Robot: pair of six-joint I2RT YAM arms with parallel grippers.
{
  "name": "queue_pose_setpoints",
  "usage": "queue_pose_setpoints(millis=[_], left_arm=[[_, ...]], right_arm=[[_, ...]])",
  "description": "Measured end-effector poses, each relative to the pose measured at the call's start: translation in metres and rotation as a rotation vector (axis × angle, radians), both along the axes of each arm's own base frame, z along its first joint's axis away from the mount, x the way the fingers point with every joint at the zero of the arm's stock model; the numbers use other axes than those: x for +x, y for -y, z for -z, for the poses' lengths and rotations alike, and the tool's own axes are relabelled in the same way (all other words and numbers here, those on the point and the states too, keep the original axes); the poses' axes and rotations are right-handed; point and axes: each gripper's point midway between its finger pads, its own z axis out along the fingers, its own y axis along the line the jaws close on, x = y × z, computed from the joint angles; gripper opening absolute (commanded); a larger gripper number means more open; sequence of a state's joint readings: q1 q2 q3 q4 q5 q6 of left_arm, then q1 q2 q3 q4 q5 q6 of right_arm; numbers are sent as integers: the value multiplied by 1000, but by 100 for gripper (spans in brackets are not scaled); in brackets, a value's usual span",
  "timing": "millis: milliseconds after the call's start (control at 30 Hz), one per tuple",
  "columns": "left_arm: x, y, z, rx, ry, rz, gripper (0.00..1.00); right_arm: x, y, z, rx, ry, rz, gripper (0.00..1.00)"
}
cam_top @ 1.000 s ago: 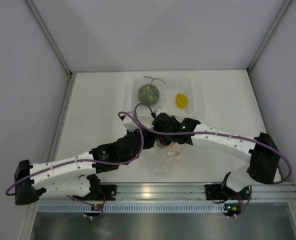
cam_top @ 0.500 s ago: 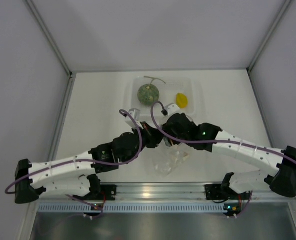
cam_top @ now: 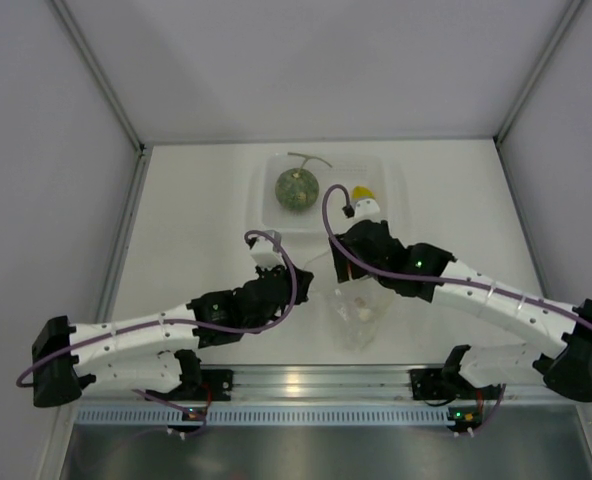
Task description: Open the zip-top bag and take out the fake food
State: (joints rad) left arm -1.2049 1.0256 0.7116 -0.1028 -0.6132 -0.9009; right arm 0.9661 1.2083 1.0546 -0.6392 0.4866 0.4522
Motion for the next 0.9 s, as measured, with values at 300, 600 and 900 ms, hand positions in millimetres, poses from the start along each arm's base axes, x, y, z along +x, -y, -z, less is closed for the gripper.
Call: queue_pose_setpoints(millis=[300, 600, 900], left_arm=[[6, -12, 7, 41, 5, -58, 0], [5, 3, 3, 25, -11, -29, 0], [5, 1, 10, 51, -23, -33, 0]], right_arm=[[-26, -24, -1, 140, -30, -179, 25], [-20, -28, -57, 373, 166, -175, 25], [4, -26, -123, 572, 375, -65, 25]])
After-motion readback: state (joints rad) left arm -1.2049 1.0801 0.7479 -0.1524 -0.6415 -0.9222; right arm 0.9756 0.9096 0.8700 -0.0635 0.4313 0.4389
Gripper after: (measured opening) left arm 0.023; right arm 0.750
